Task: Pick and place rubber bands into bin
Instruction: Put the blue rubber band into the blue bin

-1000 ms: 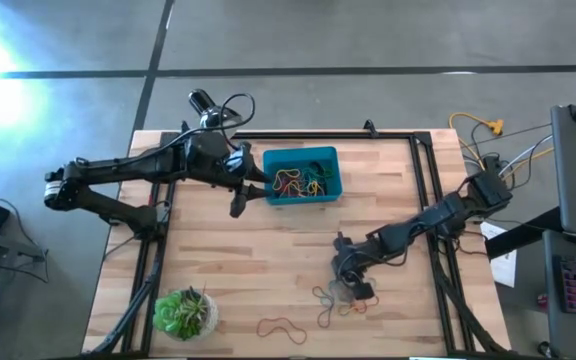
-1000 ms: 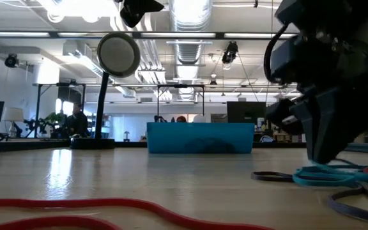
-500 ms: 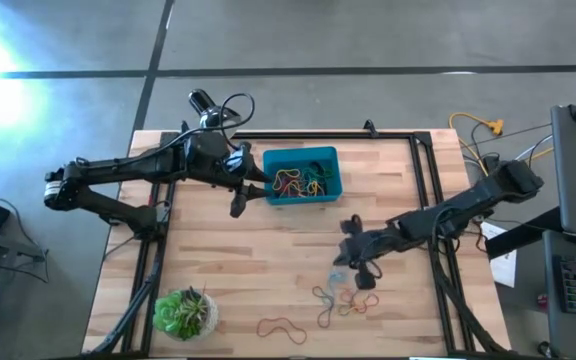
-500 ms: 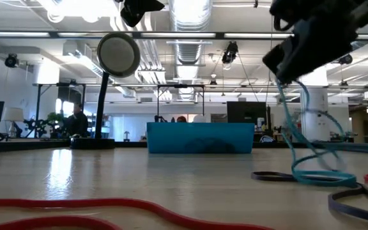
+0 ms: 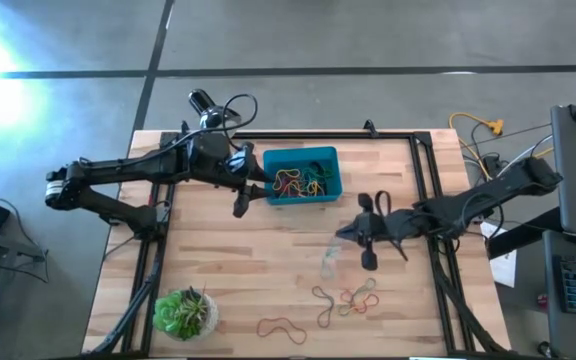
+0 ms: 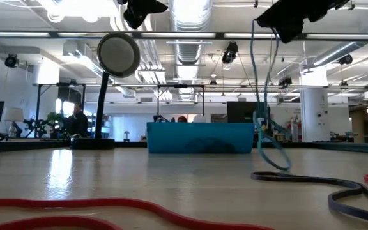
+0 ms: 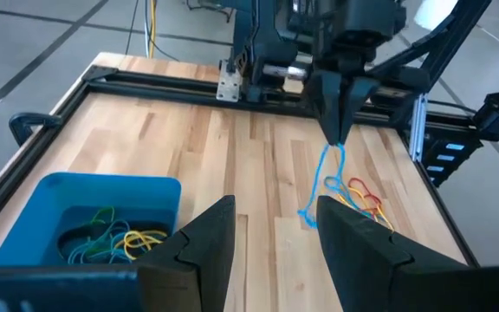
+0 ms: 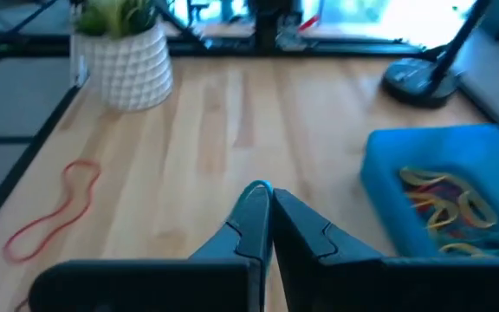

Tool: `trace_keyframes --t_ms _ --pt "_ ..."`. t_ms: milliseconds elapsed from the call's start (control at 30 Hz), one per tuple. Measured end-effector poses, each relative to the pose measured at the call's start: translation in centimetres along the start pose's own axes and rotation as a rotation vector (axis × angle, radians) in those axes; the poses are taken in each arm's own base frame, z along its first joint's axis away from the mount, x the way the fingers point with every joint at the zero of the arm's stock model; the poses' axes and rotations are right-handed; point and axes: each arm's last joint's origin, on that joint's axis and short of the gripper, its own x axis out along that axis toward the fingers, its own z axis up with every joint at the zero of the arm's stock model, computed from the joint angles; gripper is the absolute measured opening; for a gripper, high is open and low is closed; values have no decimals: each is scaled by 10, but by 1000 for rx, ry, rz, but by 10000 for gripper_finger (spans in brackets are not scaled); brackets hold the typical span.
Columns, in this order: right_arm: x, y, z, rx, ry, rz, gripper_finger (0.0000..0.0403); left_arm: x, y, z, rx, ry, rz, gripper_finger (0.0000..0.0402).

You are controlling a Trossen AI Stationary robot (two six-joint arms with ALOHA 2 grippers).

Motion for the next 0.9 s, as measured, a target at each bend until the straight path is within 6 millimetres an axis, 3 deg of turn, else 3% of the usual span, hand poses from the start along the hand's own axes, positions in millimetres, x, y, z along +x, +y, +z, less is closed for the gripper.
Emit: trace_keyframes --t_ms 233,433,567,700,900 --pt "-15 -5 9 -35 -72 -67 8 1 0 0 4 -21 -1 148" --pt "-15 -11 -6 12 91 -203 8 1 0 0 2 -22 -1 148" --pt "-13 -11 -8 -6 210 -228 8 1 0 0 2 -22 -2 148" --pt "-12 -9 -7 -29 221 -201 8 1 0 0 3 -24 -8 148" --pt "-14 -11 -19 15 349 -191 8 20 2 -7 -3 23 -17 148"
